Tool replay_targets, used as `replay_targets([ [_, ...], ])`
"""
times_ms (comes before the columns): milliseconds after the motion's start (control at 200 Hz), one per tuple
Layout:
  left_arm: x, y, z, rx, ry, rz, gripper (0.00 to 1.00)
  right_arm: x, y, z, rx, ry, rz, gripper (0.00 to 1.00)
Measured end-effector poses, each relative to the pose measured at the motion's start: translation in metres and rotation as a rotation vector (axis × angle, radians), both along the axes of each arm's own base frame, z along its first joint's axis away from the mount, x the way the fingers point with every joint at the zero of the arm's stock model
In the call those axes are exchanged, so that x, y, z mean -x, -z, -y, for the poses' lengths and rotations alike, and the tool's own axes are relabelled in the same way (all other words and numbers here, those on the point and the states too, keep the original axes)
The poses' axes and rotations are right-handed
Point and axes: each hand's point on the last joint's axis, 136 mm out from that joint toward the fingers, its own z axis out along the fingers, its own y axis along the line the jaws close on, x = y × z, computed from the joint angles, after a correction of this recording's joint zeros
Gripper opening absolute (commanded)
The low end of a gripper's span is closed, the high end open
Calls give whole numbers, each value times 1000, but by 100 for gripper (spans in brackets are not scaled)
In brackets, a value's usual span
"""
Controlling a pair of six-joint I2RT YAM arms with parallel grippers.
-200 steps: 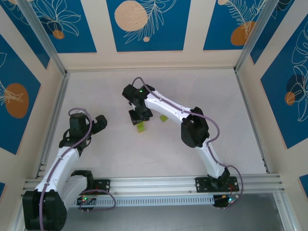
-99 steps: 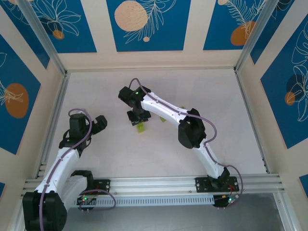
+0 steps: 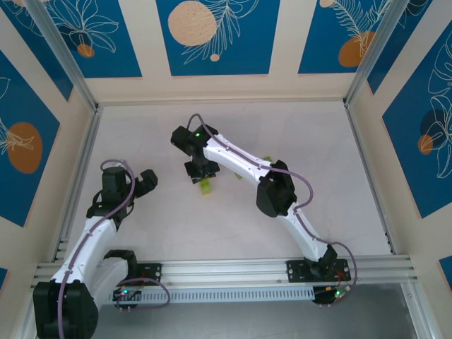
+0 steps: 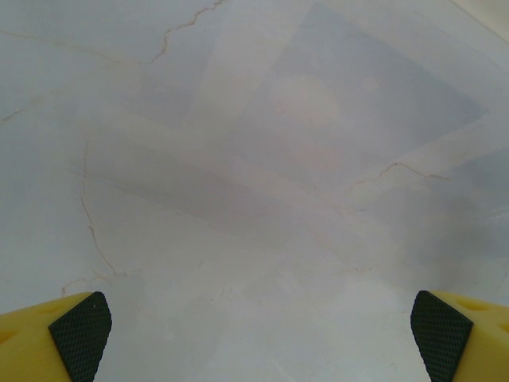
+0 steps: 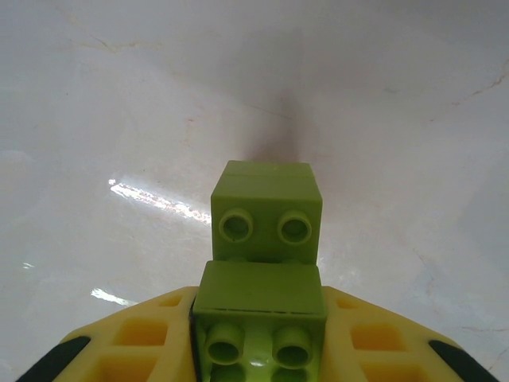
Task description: Assemble a carrot with lego
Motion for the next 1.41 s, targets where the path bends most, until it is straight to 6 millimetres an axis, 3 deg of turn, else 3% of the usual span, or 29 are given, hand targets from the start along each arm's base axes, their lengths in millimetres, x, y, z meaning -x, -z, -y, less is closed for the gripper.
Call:
replay_targets([
  [1405,0,1,0,0,0,-2,99,-3,-7,10,-20,-89,-30,28],
])
